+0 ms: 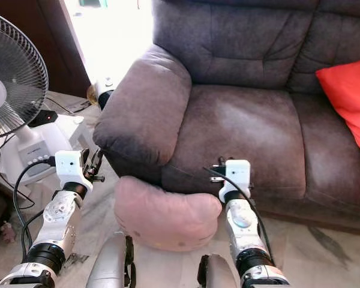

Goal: Move the pillow to the sofa from floor

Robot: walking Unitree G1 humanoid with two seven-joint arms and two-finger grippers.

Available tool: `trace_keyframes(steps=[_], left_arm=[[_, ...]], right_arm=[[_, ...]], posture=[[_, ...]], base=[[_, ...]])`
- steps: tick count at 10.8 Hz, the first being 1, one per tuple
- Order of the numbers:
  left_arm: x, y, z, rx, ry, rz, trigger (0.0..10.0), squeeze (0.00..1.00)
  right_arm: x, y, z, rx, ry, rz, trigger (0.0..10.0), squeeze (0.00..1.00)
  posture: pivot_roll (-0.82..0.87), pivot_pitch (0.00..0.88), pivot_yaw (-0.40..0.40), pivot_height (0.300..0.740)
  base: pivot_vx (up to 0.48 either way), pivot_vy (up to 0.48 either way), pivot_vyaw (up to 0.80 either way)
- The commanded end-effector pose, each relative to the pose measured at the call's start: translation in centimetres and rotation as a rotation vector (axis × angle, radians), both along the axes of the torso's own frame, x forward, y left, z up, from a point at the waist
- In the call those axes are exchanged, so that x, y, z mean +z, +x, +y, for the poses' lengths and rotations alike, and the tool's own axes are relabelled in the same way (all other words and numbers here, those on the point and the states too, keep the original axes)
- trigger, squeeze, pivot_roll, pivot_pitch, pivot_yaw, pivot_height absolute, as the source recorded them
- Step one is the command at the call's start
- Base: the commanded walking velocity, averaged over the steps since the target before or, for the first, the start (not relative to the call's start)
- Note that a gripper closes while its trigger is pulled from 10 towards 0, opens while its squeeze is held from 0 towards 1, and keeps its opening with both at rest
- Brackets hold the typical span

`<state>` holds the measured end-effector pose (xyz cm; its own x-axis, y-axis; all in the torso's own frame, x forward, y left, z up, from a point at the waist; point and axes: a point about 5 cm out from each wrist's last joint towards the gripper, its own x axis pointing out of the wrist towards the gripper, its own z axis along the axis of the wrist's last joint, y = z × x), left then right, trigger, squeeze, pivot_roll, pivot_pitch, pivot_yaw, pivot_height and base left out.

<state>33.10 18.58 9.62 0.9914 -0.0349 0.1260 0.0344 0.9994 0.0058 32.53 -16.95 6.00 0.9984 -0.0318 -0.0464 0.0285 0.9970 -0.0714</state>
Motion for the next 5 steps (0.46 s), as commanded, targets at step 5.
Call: trace_keyframes(steps=[5], left_arm=[[0.27, 0.11, 0.5, 0.016, -0.008, 0.0, 10.0, 0.0]], right_arm=[[-0.39, -0.11, 0.1, 0.012, 0.002, 0.026, 10.0, 0.0]], posture=[[0.15, 0.182, 0.004, 0.591]], base=[[0.0, 0.0, 0.0]])
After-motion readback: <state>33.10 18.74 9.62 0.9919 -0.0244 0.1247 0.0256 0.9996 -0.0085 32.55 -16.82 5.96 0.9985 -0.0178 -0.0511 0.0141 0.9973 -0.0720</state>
